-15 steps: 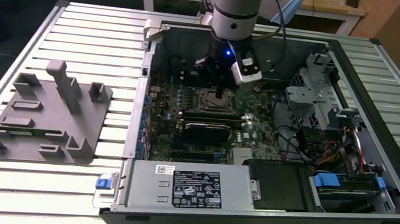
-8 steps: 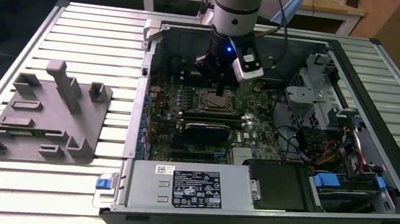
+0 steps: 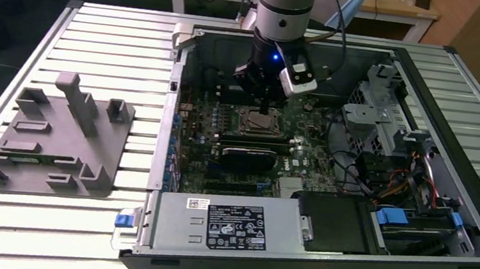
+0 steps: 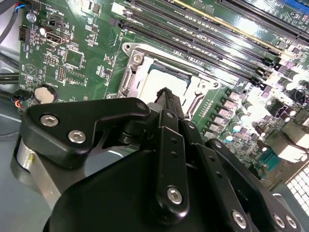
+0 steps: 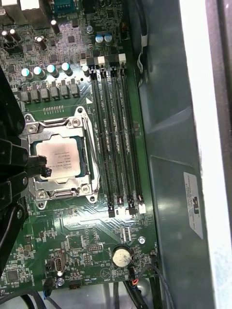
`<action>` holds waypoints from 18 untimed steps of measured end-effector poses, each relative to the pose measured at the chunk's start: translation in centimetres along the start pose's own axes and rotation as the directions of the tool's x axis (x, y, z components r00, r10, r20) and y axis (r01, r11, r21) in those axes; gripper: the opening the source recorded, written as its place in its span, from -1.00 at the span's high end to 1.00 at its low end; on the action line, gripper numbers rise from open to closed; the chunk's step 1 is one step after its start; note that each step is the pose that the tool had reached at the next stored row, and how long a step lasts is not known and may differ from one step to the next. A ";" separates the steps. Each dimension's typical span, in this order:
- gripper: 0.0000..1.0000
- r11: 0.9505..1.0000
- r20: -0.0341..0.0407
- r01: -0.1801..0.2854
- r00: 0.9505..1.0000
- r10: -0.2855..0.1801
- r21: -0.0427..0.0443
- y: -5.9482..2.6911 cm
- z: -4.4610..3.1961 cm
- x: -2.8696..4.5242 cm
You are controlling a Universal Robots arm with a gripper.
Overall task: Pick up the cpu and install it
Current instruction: 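Install the second cpu locking lever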
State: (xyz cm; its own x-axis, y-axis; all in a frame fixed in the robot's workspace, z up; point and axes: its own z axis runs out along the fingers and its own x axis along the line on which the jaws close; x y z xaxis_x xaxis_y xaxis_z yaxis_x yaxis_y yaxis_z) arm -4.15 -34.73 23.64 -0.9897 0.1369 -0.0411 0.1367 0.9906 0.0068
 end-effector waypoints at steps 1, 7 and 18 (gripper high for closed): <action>0.79 1.000 0.000 0.000 1.000 0.000 0.000 0.00 0.00 0.00; 0.79 1.000 0.000 0.000 1.000 0.000 0.000 -0.30 0.00 -0.04; 0.79 1.000 0.000 0.000 1.000 0.000 0.000 -1.18 -0.01 -0.16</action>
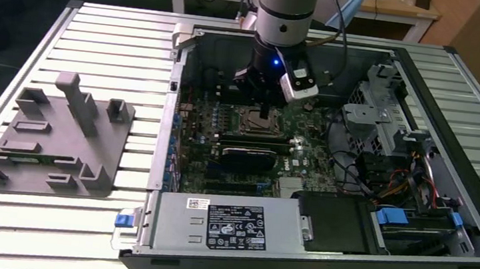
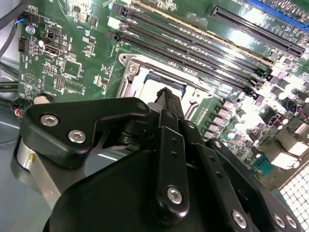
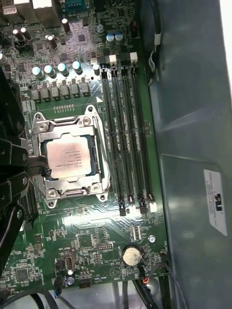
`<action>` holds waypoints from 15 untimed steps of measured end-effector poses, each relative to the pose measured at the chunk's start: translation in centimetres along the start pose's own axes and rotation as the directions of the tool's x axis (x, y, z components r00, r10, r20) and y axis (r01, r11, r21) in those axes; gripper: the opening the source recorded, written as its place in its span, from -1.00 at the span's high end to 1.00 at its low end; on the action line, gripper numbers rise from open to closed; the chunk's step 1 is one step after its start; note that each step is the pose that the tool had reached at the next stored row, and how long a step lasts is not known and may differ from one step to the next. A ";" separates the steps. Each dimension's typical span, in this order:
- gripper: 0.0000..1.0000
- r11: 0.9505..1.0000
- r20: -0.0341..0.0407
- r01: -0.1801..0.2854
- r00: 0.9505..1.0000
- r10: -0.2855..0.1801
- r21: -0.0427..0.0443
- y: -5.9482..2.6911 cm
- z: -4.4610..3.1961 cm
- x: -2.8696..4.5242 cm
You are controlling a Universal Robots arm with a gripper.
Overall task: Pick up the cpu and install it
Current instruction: 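Install the second cpu locking lever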
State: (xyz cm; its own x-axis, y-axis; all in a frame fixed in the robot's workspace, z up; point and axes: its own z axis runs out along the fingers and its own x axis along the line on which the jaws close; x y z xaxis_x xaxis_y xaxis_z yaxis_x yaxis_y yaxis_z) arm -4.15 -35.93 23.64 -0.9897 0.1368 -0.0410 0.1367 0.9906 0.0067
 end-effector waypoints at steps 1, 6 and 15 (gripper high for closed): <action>0.79 1.000 0.000 0.000 1.000 0.000 0.000 -0.06 0.00 -0.01; 0.79 1.000 0.000 0.000 1.000 0.000 0.000 -0.23 0.00 -0.03; 0.79 1.000 0.000 0.004 1.000 -0.004 0.000 -0.80 0.05 0.08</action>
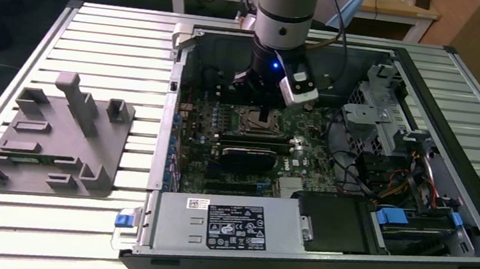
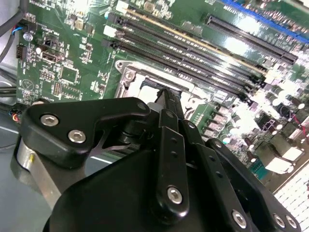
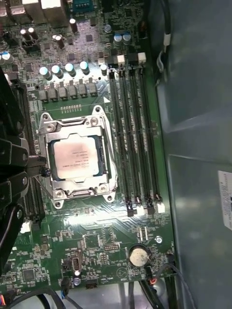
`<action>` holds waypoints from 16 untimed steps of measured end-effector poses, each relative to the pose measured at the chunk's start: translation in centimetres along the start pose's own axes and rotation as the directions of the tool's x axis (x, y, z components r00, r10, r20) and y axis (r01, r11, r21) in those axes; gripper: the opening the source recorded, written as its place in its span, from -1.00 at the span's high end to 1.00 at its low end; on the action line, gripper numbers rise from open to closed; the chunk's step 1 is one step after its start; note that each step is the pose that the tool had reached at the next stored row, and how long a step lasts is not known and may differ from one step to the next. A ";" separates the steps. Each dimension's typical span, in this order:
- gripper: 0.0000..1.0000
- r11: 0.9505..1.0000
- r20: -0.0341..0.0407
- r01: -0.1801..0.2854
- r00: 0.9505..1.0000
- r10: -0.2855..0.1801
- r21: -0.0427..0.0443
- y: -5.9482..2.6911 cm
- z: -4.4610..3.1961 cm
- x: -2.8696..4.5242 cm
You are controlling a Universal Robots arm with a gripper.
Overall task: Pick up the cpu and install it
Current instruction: 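Install the second cpu locking lever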
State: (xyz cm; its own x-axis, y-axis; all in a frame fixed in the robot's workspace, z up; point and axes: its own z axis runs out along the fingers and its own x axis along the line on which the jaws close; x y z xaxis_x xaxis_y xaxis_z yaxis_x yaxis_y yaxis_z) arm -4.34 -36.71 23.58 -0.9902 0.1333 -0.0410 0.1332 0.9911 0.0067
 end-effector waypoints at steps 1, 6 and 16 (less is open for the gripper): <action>0.79 1.000 0.000 0.002 1.000 -0.002 0.000 -0.13 0.03 0.03; 0.79 1.000 0.000 0.026 1.000 -0.026 -0.001 -0.43 0.16 0.03; 0.79 0.997 0.000 0.071 0.997 -0.071 -0.003 -1.28 0.36 0.11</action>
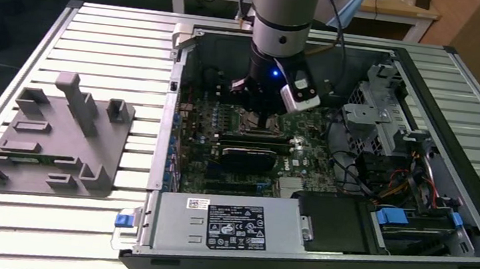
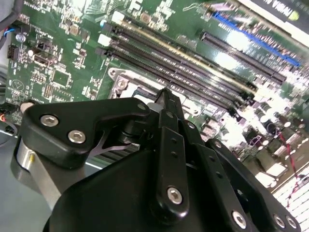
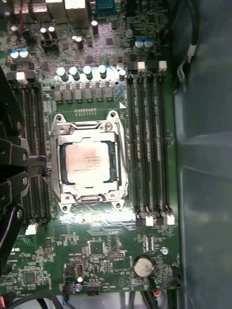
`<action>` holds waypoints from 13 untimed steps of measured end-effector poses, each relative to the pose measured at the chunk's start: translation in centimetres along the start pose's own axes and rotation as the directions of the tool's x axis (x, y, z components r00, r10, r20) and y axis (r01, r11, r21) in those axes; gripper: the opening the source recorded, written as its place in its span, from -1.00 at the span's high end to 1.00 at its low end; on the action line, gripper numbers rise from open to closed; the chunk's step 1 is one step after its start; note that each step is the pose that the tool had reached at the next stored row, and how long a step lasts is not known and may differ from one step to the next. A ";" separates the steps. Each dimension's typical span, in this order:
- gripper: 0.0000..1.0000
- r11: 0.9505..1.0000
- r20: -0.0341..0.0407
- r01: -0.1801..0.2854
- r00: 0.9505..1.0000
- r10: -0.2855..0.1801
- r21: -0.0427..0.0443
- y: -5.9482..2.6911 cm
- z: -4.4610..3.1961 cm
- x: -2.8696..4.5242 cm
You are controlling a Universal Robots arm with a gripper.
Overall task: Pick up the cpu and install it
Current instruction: 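Install the second cpu locking lever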
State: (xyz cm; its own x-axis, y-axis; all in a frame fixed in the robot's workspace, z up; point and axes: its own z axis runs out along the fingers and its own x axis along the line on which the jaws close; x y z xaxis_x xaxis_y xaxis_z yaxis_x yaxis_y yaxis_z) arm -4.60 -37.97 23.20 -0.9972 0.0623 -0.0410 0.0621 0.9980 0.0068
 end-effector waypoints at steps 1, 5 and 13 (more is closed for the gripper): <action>0.79 1.000 0.000 0.001 1.000 -0.001 0.000 -0.16 0.01 0.02; 0.79 1.000 0.000 0.012 1.000 -0.012 -0.001 -0.49 0.18 0.07; 0.79 0.999 0.000 0.037 0.999 -0.037 -0.001 -0.68 0.55 0.34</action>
State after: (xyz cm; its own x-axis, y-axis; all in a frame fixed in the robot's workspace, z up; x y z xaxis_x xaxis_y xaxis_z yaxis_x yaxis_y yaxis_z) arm -4.96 -38.62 22.64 -0.9988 0.0256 -0.0410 0.0253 0.9997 0.0067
